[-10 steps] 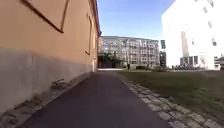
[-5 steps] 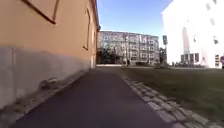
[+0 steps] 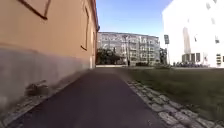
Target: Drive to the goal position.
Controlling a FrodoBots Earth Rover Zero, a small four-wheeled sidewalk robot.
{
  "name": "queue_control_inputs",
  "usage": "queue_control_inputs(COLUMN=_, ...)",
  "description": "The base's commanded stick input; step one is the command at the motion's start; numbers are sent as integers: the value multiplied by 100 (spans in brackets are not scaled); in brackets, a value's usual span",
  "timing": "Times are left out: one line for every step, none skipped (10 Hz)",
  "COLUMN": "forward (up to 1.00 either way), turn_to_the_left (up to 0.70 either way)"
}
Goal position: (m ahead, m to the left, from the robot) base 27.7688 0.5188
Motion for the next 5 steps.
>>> queue_control_inputs(forward=70, turn_to_the_left=-5)
queue_control_inputs(forward=70, turn_to_the_left=0)
queue_control_inputs(forward=70, turn_to_the_left=0)
queue_control_inputs(forward=70, turn_to_the_left=0)
queue_control_inputs(forward=70, turn_to_the_left=0)
